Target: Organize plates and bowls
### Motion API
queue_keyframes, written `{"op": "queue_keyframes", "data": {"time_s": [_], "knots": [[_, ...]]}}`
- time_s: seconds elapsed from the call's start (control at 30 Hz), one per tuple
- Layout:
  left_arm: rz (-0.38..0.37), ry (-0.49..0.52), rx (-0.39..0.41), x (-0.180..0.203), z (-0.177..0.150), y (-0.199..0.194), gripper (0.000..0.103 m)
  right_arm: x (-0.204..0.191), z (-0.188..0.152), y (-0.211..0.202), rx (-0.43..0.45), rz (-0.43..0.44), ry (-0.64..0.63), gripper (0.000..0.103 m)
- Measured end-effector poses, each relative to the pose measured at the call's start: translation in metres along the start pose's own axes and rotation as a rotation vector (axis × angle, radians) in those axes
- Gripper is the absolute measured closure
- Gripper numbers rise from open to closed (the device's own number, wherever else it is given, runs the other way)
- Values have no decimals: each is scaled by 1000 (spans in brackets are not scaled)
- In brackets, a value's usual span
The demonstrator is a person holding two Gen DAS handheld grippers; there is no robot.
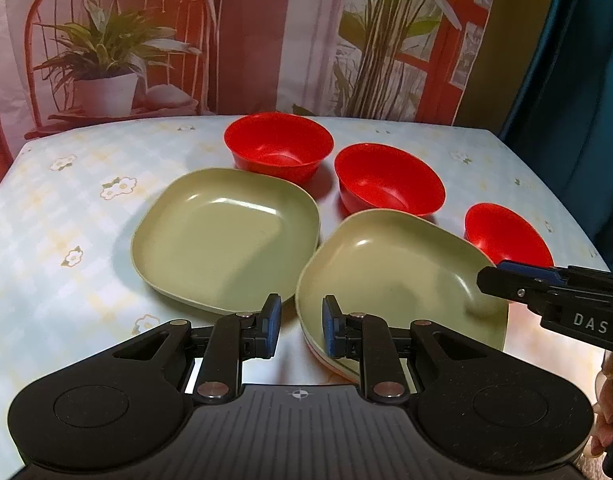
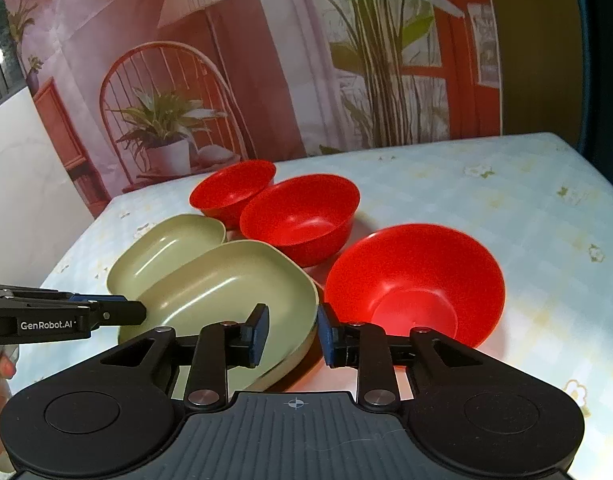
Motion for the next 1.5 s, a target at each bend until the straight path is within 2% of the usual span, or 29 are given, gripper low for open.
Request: {"op": "queue_keyframes", "data": {"time_s": [0.3, 1.03, 1.33, 1.5], "knots": [[-13, 8, 6, 4, -3, -1, 81, -11, 0, -10, 29, 11, -51, 72], [-23, 2, -3, 8, -12, 1, 81, -33, -24, -4, -45, 26, -114, 72], [-2, -3, 24, 1, -7, -6, 81, -33, -23, -4, -44, 18, -115, 72], [36, -11, 51, -18, 1, -16, 81, -37, -16, -2, -35, 22, -126, 72]]}}
Point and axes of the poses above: each gripper's, at about its wrist camera, not at the fingertips, and y roughly the way its jaws point, x to its right, z to its top, the point moved 6 cm from there along y, roughly the way its jaws point, and after that the axes turned 15 degrees about y, right-handed, at the moved point
